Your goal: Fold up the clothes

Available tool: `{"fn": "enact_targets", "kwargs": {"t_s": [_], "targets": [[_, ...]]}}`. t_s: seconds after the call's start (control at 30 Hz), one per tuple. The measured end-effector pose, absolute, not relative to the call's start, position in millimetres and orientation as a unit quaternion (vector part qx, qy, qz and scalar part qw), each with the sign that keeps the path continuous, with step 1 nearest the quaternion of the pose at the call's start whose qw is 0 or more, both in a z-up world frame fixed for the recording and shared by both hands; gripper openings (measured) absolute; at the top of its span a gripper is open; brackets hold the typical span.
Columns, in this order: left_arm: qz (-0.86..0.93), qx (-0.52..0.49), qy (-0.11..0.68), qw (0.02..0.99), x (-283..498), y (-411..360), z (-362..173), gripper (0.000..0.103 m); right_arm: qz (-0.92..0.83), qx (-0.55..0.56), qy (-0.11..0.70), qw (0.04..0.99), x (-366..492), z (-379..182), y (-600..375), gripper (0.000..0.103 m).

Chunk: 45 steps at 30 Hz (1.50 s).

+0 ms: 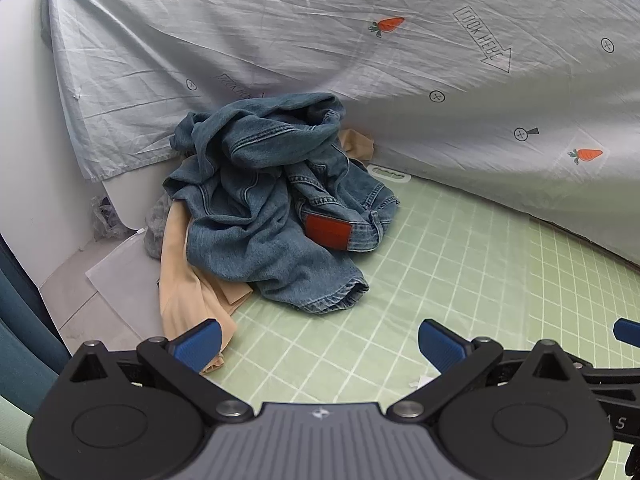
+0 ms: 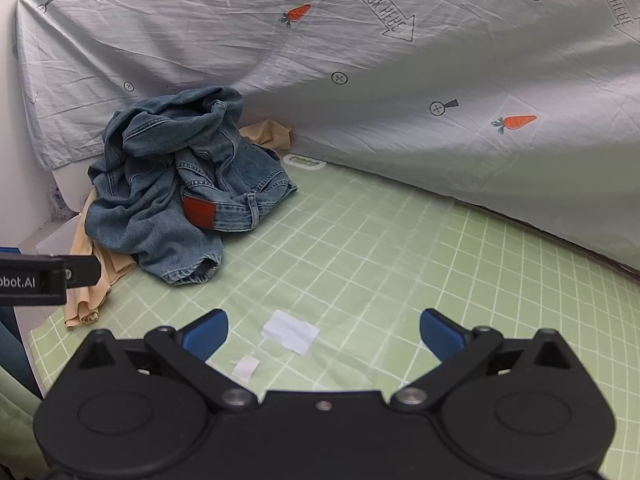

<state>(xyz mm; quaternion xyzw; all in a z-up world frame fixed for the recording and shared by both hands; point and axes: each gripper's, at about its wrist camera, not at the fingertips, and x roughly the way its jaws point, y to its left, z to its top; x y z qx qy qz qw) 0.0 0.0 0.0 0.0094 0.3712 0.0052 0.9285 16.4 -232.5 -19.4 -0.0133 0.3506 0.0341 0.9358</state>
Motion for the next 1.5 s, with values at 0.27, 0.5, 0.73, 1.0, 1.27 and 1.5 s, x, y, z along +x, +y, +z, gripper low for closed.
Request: {"fn": "enact_targets", "kwargs": {"t_s": [0.27, 0.5, 0.73, 1.0, 1.27, 1.5], "targets": [[0.004, 0.008, 0.37, 0.929, 2.4, -2.4, 1.0, 0.103, 0.034, -0.013, 0.35, 0.936, 17.3, -22.2, -234.7, 0.103], [0.01, 0.006, 0.371, 0.929, 5.4, -0.4, -0.2, 0.103, 0.035, -0.014, 0.35, 0.936, 17.9, -24.6, -236.7, 0.103], [0.01, 0.01, 0.372, 0.928, 6.0, -3.3, 1.5, 0.103, 0.036, -0.014, 0.35, 0.936, 17.2, -24.9, -239.1, 0.103], [0.013, 0.008, 0.376, 0.927, 7.0, -3.2, -0.7, 0.103, 0.033, -0.013, 0.353, 0.935, 19.2, -25.1, -240.4, 0.103], [0.014, 0.009, 0.377, 0.926, 7.6, -2.9, -0.8, 0.103, 0.032, -0.013, 0.354, 0.935, 20.1, -24.3, -239.2, 0.103], [0.017, 0.008, 0.38, 0.925, 7.7, -1.5, -1.1, 0.103, 0.031, -0.012, 0.354, 0.935, 19.6, -24.1, -240.2, 0.103]]}}
